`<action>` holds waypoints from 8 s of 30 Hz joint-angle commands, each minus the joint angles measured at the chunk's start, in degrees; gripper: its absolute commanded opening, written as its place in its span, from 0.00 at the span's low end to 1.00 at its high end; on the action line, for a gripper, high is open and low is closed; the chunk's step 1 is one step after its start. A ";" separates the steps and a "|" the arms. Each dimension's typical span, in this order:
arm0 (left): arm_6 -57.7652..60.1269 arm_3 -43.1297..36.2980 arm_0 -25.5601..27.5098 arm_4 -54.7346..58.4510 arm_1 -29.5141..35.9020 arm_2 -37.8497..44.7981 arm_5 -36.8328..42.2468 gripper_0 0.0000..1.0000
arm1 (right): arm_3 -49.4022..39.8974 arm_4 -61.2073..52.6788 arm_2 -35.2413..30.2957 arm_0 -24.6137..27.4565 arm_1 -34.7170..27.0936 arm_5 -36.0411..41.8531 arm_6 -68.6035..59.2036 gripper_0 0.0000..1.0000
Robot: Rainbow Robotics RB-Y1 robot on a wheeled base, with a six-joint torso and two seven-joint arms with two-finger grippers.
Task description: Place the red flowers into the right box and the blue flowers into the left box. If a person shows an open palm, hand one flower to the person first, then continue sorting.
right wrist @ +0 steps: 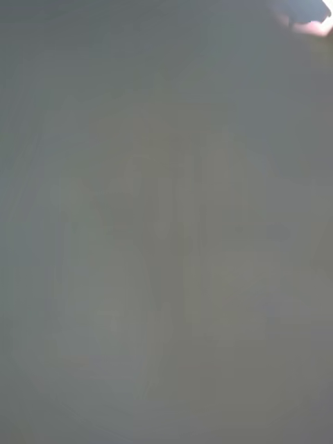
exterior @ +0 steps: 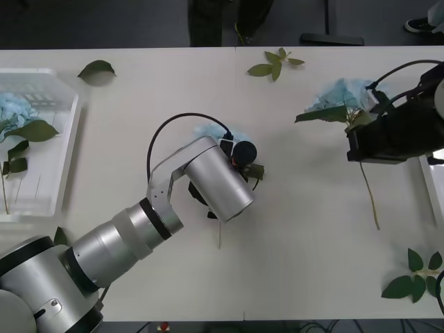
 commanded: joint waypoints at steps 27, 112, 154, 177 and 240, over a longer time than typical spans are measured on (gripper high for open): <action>-2.21 -15.51 0.86 -6.40 6.95 5.65 17.36 0.00 | -7.78 -22.67 -4.03 -5.06 -7.44 -32.49 8.60 0.00; -2.21 -15.42 1.12 -5.26 7.48 5.65 16.22 0.00 | 13.75 25.23 7.48 -30.72 10.75 -67.12 1.04 1.00; -2.21 -15.42 1.12 -5.26 7.48 5.65 16.22 0.00 | -1.63 -20.82 -7.90 -4.09 -3.75 13.53 42.70 1.00; -2.73 -17.88 2.00 -5.17 8.54 6.79 19.38 0.00 | -0.31 -17.31 1.50 3.38 -0.32 -12.98 69.06 1.00; 1.84 -20.16 -7.84 -6.22 -0.25 24.45 -40.21 0.00 | -0.31 -17.31 1.50 3.38 -0.32 -12.98 69.06 1.00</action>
